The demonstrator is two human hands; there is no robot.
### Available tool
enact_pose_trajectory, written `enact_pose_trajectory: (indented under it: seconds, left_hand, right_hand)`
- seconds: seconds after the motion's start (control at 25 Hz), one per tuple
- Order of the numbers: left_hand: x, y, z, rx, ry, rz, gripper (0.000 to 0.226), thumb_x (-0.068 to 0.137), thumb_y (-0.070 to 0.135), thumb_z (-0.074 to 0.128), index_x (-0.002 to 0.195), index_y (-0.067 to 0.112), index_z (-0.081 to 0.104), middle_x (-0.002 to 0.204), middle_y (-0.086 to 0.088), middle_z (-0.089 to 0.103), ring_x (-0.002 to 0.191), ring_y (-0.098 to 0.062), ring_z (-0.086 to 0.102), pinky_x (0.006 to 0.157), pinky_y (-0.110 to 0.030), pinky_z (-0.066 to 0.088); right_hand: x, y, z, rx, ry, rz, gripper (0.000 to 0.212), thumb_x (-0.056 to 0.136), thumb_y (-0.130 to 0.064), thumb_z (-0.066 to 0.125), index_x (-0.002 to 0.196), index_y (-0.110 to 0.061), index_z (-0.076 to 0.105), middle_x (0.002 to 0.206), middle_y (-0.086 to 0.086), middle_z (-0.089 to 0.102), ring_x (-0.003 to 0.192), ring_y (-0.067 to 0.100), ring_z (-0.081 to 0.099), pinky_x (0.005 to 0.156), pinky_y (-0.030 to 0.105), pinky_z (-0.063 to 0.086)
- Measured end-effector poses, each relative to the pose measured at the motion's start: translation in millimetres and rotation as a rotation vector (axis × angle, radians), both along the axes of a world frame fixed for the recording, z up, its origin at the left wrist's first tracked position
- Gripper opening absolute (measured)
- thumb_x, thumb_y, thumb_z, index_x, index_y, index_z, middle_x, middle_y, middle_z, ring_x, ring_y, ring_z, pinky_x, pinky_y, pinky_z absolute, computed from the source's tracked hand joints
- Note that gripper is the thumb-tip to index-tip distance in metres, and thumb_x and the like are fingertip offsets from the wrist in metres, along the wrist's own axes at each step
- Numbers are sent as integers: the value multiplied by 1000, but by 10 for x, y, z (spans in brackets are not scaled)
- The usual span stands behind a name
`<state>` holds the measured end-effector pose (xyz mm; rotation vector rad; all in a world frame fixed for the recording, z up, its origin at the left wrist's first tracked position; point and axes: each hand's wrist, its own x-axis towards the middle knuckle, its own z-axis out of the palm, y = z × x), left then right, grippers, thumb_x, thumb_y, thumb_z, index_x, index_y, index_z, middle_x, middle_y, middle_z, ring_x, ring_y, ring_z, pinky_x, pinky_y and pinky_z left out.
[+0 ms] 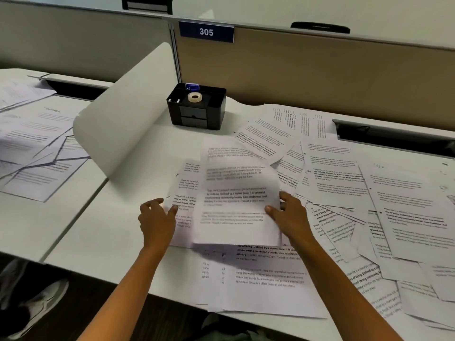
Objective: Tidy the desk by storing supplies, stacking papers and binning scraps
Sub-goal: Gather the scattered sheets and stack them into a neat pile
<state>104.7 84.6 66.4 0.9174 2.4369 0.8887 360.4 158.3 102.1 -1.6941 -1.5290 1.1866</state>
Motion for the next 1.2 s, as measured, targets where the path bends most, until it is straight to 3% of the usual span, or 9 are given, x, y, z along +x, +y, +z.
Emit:
enact_pose_trajectory:
  seconds: [0.2, 0.44, 0.64, 0.76, 1.0, 1.12, 1.2]
  left_hand:
    - [50, 264, -77, -159, 106, -64, 65, 84, 37, 65, 129, -3, 40, 130, -26, 40, 120, -43, 38, 97, -50, 37]
    - [148, 287, -64, -210, 77, -43, 68, 78, 29, 73, 123, -6, 38, 126, -25, 39, 110, -44, 50, 90, -47, 45]
    - [138, 278, -44, -244, 77, 30, 59, 89, 48, 50, 117, -4, 46, 121, -24, 55, 113, -41, 50, 91, -47, 44]
    - [130, 242, -46, -244, 47, -23, 59, 87, 51, 52, 115, -1, 50, 119, -21, 57, 109, -39, 54, 88, -45, 46]
    - [112, 56, 212, 56, -47, -101, 30, 92, 22, 54, 119, 9, 51, 119, -13, 62, 81, -23, 60, 70, -33, 49]
    - [70, -66, 455, 229, -19, -110, 30, 90, 22, 59, 116, 9, 55, 115, -11, 65, 76, -16, 56, 70, -24, 45]
    - [5, -155, 597, 314, 9, -85, 28, 87, 24, 62, 112, 12, 57, 108, -8, 67, 76, -16, 58, 63, -16, 41]
  right_hand:
    - [112, -95, -143, -56, -157, 26, 45, 87, -8, 60, 130, -7, 45, 130, 11, 56, 113, 26, 56, 91, 29, 44]
    - [-125, -191, -325, -55, -130, 60, 39, 89, -6, 57, 126, -6, 47, 125, 11, 57, 111, 23, 55, 81, 20, 38]
    - [-406, -193, -428, -38, -175, 126, 34, 88, -10, 57, 121, -7, 50, 120, 10, 60, 107, 23, 58, 82, 23, 45]
    - [-584, -221, -498, -4, -250, 157, 34, 87, -13, 58, 118, -6, 49, 119, 10, 58, 107, 23, 56, 90, 33, 49]
    - [-593, -245, -495, 37, -339, 187, 42, 88, -19, 57, 126, -5, 44, 125, 11, 46, 111, 24, 48, 95, 31, 43]
    - [-483, -200, -416, 20, -249, 200, 45, 89, -25, 59, 129, -11, 44, 122, 6, 49, 110, 20, 52, 89, 24, 41]
    - [-437, -150, -315, -27, -138, 200, 47, 89, -30, 59, 130, -14, 44, 118, 5, 55, 104, 18, 55, 83, 23, 48]
